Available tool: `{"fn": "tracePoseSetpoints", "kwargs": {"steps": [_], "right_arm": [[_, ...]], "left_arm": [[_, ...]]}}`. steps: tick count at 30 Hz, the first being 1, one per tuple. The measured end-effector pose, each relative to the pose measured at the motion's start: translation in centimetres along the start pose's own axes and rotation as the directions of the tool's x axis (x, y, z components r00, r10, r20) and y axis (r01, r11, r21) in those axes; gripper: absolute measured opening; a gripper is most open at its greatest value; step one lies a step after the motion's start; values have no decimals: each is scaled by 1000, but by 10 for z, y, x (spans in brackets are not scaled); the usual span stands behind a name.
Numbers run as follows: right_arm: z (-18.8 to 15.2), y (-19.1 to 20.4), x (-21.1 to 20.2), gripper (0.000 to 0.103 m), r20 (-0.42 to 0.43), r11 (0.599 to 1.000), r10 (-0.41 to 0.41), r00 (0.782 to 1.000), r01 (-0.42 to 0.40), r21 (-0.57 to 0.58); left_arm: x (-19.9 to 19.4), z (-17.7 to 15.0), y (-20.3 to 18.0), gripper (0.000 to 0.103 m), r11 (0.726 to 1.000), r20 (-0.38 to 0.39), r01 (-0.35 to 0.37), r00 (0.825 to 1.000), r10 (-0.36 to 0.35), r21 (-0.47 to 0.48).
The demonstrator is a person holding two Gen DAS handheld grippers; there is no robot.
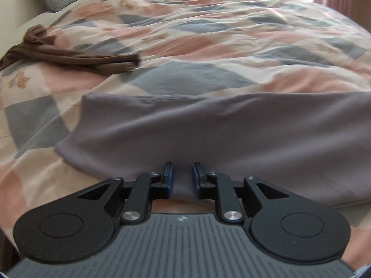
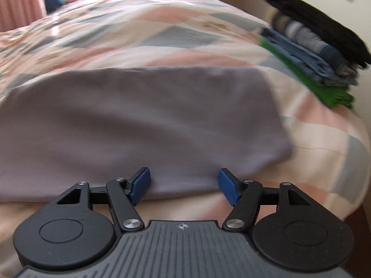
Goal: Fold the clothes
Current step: 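Lay the folded legs down and open both grippers, then withdraw both open grippers above the lengthwise-folded trousers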
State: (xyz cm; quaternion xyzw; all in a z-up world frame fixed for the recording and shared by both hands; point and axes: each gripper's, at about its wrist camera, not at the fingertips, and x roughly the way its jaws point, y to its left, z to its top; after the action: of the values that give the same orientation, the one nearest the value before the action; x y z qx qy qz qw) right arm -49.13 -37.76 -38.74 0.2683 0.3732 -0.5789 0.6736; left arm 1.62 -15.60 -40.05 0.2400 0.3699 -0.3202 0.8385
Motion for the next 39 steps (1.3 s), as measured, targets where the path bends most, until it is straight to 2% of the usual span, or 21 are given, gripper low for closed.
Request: {"fn": "tracePoseSetpoints", "kwargs": {"steps": [2,6,8,10,12,15,18,20,22,27,28,29,34,39], "right_arm": [[6,-18,-7,65,30,1000,-17,999,16,17],[14,-32,-7,66,83,998,59,995,-60,14],[16,-30,8,67,31,998,64,997,-63,-13],[15,-32,25,65,-39,1000,25,999,-26,-18],[18,-41,22,65,-57,998,36,998,-33,47],[27,-47,-3,67,-70,992,36,997,-27,122],[37,-42,-37,75,-74,984,98,992,-85,159],[42,-33,-62,84,-69,977,143,987,-129,170],[48,-22,-82,85,-69,968,198,978,-184,171],[63,6,-135,86,-92,943,307,947,-289,163],[66,11,-146,91,-90,942,314,945,-298,154],[68,17,-156,95,-92,945,309,946,-295,141],[75,42,-192,96,-136,964,260,956,-250,86],[71,65,-223,97,-135,975,222,966,-219,36]], "left_arm": [[-11,6,3,16,1000,-1,-20,1000,20,-4],[-35,13,-21,18,997,29,55,998,-56,46],[-31,14,-45,31,993,-7,80,997,-80,82],[-15,14,-68,31,992,-109,54,993,-42,112],[-8,16,-80,31,993,-159,-1,987,21,122],[-30,31,-83,31,992,-199,-23,979,47,124],[-78,47,-85,35,994,-198,-17,979,39,111],[-112,55,-87,47,995,-200,3,980,16,97],[-143,60,-93,52,995,-197,31,980,-11,98],[-203,65,-105,54,989,-182,70,982,-44,134],[-213,67,-105,57,988,-178,82,982,-57,131],[-221,68,-104,60,987,-172,88,983,-65,131],[-253,76,-95,61,987,-127,102,988,-86,125],[-268,80,-71,63,988,-111,124,987,-113,92]]}}
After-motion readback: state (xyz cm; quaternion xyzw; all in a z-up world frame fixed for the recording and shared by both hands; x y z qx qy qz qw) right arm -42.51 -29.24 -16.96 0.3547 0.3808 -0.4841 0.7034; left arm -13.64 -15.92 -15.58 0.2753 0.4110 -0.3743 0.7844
